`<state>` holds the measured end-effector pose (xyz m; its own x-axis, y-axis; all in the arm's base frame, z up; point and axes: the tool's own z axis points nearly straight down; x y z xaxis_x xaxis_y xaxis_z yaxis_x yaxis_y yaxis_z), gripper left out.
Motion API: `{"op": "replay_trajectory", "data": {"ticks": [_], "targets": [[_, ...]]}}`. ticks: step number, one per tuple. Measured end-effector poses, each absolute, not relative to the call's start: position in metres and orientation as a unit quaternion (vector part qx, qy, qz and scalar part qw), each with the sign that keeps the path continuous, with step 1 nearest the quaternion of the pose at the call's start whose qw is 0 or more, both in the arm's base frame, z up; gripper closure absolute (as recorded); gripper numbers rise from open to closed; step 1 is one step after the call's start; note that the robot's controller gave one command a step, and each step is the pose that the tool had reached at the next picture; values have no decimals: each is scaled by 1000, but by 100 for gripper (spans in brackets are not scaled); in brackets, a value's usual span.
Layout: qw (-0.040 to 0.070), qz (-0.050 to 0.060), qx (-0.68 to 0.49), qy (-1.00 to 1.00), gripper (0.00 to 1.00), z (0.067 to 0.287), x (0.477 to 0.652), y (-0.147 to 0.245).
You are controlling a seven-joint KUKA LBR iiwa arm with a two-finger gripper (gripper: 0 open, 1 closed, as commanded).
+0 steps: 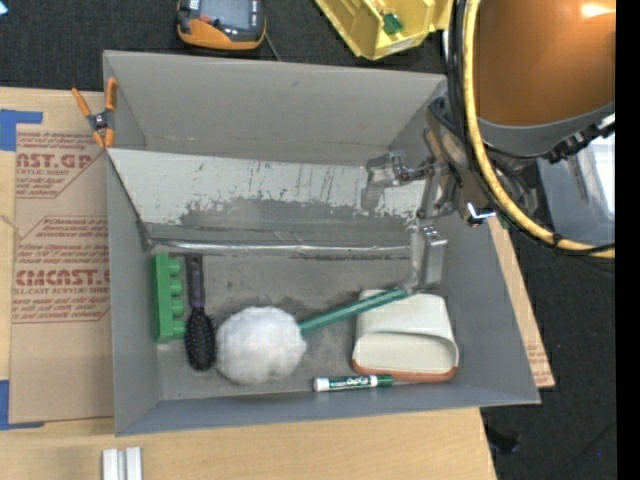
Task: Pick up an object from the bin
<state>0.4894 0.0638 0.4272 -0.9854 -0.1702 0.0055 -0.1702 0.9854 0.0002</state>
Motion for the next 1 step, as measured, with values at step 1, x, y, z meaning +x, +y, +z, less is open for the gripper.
{"op": "replay_trajectory", "data": {"ticks": [1], "targets": [[-3,-1,71,-997,0,365,505,85]]}}
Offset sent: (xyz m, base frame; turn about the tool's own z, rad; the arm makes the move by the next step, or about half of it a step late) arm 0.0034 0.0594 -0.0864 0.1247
